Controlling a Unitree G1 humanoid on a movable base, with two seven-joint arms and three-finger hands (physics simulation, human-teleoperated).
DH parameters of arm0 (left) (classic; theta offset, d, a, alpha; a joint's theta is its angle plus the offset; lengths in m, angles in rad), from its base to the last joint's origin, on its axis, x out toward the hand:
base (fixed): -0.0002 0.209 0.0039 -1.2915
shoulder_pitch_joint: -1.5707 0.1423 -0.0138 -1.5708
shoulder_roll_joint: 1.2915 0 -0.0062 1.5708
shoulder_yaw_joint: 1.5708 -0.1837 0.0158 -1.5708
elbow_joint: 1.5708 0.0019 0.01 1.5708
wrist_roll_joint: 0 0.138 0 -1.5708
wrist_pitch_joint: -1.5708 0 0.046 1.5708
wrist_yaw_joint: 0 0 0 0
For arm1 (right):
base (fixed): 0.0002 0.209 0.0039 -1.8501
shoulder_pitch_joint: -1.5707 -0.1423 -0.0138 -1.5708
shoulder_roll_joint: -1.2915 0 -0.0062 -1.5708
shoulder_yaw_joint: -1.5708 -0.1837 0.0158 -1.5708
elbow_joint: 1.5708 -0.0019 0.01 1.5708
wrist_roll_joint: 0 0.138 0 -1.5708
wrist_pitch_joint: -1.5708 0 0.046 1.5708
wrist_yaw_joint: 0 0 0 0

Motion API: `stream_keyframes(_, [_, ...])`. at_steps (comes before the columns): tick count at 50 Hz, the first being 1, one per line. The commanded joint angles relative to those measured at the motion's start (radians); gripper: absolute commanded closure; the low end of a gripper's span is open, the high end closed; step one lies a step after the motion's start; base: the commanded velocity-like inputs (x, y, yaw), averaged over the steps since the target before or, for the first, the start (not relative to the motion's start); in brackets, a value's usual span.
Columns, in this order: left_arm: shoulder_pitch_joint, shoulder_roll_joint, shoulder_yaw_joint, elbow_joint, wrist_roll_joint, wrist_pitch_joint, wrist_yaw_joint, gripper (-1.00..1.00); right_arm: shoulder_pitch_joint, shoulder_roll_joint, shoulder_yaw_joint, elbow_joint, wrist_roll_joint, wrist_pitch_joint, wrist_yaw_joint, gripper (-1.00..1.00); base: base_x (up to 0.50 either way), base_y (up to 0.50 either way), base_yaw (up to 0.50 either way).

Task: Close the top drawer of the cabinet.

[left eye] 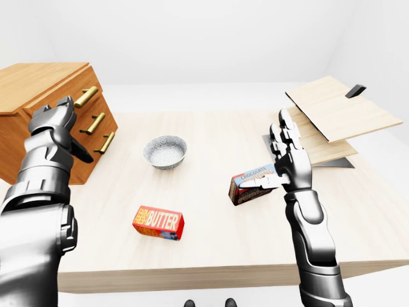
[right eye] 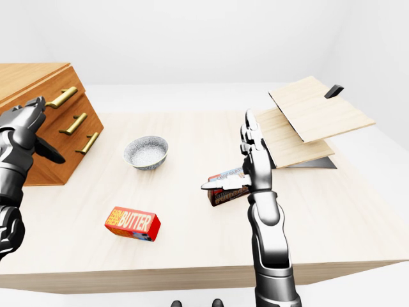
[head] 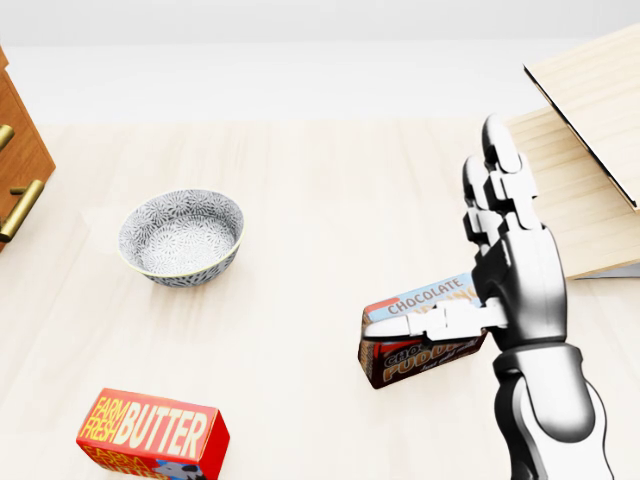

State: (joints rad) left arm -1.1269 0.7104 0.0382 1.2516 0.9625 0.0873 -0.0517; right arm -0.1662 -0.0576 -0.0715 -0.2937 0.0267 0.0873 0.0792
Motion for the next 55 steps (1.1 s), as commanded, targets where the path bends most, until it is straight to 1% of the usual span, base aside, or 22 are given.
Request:
stream_keyframes(1, [-0.004, 0.020, 0.004, 0.023, 0.093, 0.000, -0.061, -1.00, -0.004, -0.003, -0.004, 0.003, 0.005, 0.000, -0.002, -1.00, 0.00, 0.00, 0.00])
stream_keyframes(13, [-0.017, 0.038, 0.002, 0.037, 0.149, 0.000, -0.095, -1.00, -0.006, 0.000, 0.002, 0.000, 0.002, 0.000, -0.007, -1.00, 0.00, 0.00, 0.00])
stream_keyframes(17, [-0.015, 0.047, 0.018, 0.032, 0.138, 0.000, -0.081, -1.00, -0.002, 0.000, 0.002, -0.002, 0.002, 0.000, -0.005, -1.00, 0.00, 0.00, 0.00])
stream_keyframes(21, [0.001, 0.059, 0.021, 0.033, 0.133, 0.000, -0.078, -1.00, 0.006, -0.001, 0.001, 0.002, 0.001, 0.000, -0.002, -1.00, 0.00, 0.00, 0.00])
stream_keyframes(24, [-0.004, 0.069, 0.023, 0.035, 0.130, 0.000, -0.074, -1.00, 0.009, -0.001, 0.000, 0.005, 0.000, 0.000, 0.000, -1.00, 0.00, 0.00, 0.00])
stream_keyframes(40, [-0.011, 0.078, 0.018, 0.045, 0.149, 0.000, -0.082, -1.00, 0.012, 0.002, 0.003, 0.007, -0.006, 0.000, 0.001, -1.00, 0.00, 0.00, 0.00])
stream_keyframes(50, [-0.015, 0.075, 0.017, 0.044, 0.152, 0.000, -0.083, -1.00, 0.007, 0.001, 0.002, 0.004, -0.006, 0.000, 0.000, -1.00, 0.00, 0.00, 0.00])
stream_keyframes(53, [-0.011, 0.064, 0.051, 0.022, 0.096, 0.000, -0.084, -1.00, 0.004, 0.001, 0.002, 0.006, -0.006, 0.000, 0.000, -1.00, 0.00, 0.00, 0.00])
stream_keyframes(55, [0.004, 0.054, 0.084, -0.004, 0.019, 0.000, -0.101, -1.00, 0.004, 0.000, 0.002, 0.007, -0.006, 0.000, 0.000, -1.00, 0.00, 0.00, 0.00])
